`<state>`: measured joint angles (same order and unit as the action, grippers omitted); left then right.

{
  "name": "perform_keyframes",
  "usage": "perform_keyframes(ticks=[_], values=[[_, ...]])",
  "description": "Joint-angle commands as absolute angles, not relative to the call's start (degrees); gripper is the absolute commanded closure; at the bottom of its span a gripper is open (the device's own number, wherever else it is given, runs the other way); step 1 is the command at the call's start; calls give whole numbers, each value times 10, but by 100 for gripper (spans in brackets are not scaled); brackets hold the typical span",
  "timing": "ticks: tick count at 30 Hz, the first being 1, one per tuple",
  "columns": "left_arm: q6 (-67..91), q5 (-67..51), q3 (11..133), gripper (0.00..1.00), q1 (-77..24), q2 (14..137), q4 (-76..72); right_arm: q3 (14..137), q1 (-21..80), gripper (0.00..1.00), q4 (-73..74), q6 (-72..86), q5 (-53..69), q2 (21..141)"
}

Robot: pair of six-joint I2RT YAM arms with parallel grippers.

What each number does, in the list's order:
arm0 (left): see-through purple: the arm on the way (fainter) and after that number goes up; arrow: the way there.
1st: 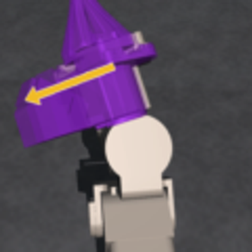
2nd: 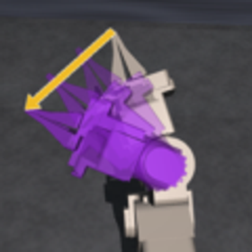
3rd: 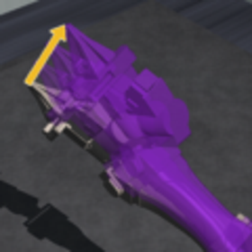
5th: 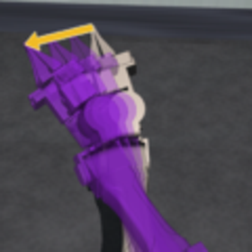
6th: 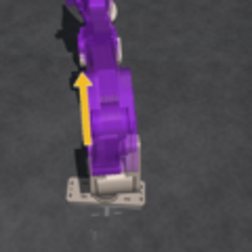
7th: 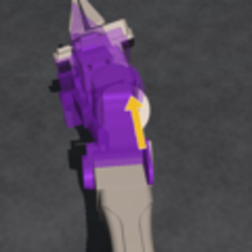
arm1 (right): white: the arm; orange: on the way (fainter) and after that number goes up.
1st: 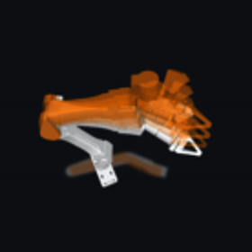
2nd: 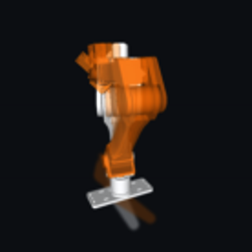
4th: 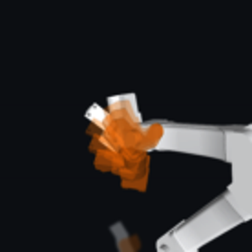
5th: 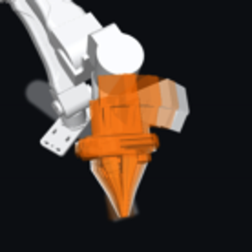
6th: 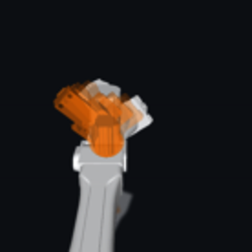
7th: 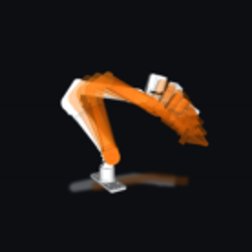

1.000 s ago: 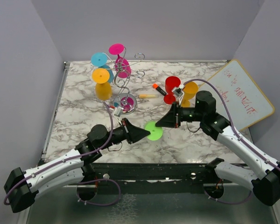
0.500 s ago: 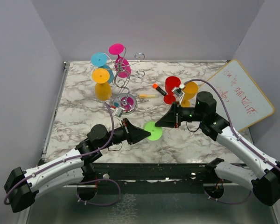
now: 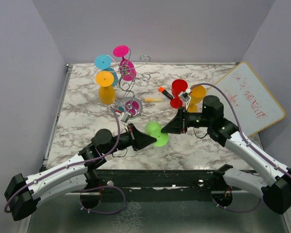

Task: Take the wine glass off the wine glass rack
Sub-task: Place the wine glass at the center of the board.

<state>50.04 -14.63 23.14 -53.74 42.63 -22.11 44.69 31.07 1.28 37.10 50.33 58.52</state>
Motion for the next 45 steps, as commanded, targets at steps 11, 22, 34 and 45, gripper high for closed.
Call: perform_keyframes(ticks=[11,22,34,45], values=[[417,-299,234,100,-542,386,-244,508,311,46,129,325,210,510],[245,-300,281,100,-551,391,-84,521,311,24,177,303,159,480],[31,-420,256,100,-564,341,-70,575,311,0,291,393,-71,518],[-81,-419,236,100,-565,284,-51,528,311,0,148,276,245,492]])
